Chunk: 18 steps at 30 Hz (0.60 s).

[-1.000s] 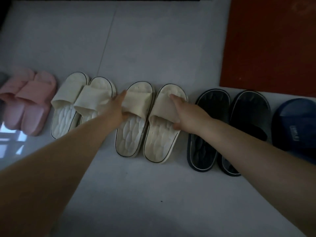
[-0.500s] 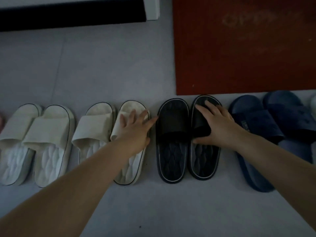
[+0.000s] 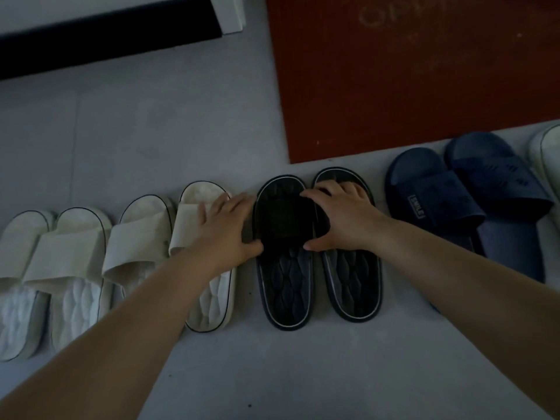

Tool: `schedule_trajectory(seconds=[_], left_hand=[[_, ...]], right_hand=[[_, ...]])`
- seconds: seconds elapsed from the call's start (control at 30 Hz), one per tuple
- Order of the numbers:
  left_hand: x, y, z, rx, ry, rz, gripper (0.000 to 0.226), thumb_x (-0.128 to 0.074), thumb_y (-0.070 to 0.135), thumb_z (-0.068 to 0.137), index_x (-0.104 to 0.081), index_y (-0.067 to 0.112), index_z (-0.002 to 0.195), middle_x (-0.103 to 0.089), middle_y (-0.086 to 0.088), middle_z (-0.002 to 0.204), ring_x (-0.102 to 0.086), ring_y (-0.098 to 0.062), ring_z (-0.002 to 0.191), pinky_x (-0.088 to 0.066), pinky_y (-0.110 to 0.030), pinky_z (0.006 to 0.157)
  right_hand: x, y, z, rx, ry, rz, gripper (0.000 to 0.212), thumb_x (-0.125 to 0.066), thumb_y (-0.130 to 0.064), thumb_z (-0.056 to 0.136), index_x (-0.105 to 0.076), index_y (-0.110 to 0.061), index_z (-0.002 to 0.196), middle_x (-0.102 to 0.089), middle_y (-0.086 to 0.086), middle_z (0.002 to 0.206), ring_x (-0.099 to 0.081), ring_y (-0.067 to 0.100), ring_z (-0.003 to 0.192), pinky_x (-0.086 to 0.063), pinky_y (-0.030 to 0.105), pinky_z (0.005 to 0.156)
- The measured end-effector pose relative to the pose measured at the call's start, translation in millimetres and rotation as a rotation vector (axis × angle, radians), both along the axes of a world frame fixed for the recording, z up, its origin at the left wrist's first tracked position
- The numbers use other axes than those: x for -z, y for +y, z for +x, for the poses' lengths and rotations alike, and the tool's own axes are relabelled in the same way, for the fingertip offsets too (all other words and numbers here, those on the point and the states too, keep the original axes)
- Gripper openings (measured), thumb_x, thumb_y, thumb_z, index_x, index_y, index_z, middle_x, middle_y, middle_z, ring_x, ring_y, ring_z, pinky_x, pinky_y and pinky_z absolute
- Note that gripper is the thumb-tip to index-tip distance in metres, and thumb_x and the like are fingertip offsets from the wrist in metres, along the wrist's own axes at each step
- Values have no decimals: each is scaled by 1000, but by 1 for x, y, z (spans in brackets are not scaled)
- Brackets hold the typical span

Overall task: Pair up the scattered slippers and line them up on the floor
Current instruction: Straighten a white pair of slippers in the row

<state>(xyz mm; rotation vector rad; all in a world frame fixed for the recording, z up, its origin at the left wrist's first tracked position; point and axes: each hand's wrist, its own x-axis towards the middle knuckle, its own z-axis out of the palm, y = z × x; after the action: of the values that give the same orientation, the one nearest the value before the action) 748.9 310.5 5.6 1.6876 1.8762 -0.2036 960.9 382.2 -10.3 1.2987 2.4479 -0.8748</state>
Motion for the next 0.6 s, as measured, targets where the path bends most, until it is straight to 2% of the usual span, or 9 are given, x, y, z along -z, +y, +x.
schedule_trajectory(seconds=[0.07,0.1,0.17,0.23,0.3,0.37,0.5,0.6], left_hand=[[-4,4,11,-2,-215,-49,102,-69,39,70,-5,22,148,-12,0,157,-10,-19,144,-10,-34,117],[-4,6,16,13,-261,-92,107,-72,35,68,-2,20,148,-10,-1,157,-12,-18,144,-13,-30,116],[-1,9,21,40,-245,-120,109,-74,30,69,1,17,148,-8,-2,157,-15,-18,143,-17,-27,116],[1,12,23,-8,-227,-89,101,-72,28,74,-4,15,148,-14,-5,156,-23,-20,140,-21,-26,114],[2,13,25,-45,-232,-59,94,-69,29,78,-8,15,148,-18,-6,155,-28,-20,138,-24,-26,111],[4,14,29,-40,-231,-41,90,-67,31,80,-11,15,147,-19,-5,155,-29,-19,138,-24,-24,110],[4,12,35,-47,-235,-29,86,-66,28,81,-13,13,147,-18,-6,155,-26,-19,139,-20,-22,111],[-2,13,40,-49,-194,-42,92,-69,32,78,-10,16,147,-18,-7,155,-26,-24,139,-22,-32,115]], right_hand=[[0,-1,3,-8,20,6,102,-68,-66,60,-18,-34,143,-22,1,148,-19,33,135,-11,48,114],[-1,0,7,-10,25,5,107,-69,-67,58,-14,-34,144,-20,0,150,-16,32,137,-10,49,114],[-1,3,22,7,14,-23,118,-73,-66,54,-4,-36,145,-10,-2,154,-8,30,140,-10,50,114],[-1,5,43,92,-2,-114,121,-78,-56,56,2,-38,144,-5,-3,155,-7,30,141,-16,53,113],[1,5,58,219,39,-184,114,-80,-44,63,-2,-35,146,-15,1,154,-17,33,139,-27,52,111],[3,1,61,307,109,-154,103,-77,-38,70,-9,-30,146,-25,4,150,-28,32,136,-33,49,109],[-4,-5,63,323,165,-145,99,-75,-36,74,-9,-28,147,-25,4,152,-31,28,135,-33,42,109],[-21,-7,84,280,233,-19,87,-73,-36,74,-23,-22,144,-33,3,148,-33,22,134,-30,35,110]])
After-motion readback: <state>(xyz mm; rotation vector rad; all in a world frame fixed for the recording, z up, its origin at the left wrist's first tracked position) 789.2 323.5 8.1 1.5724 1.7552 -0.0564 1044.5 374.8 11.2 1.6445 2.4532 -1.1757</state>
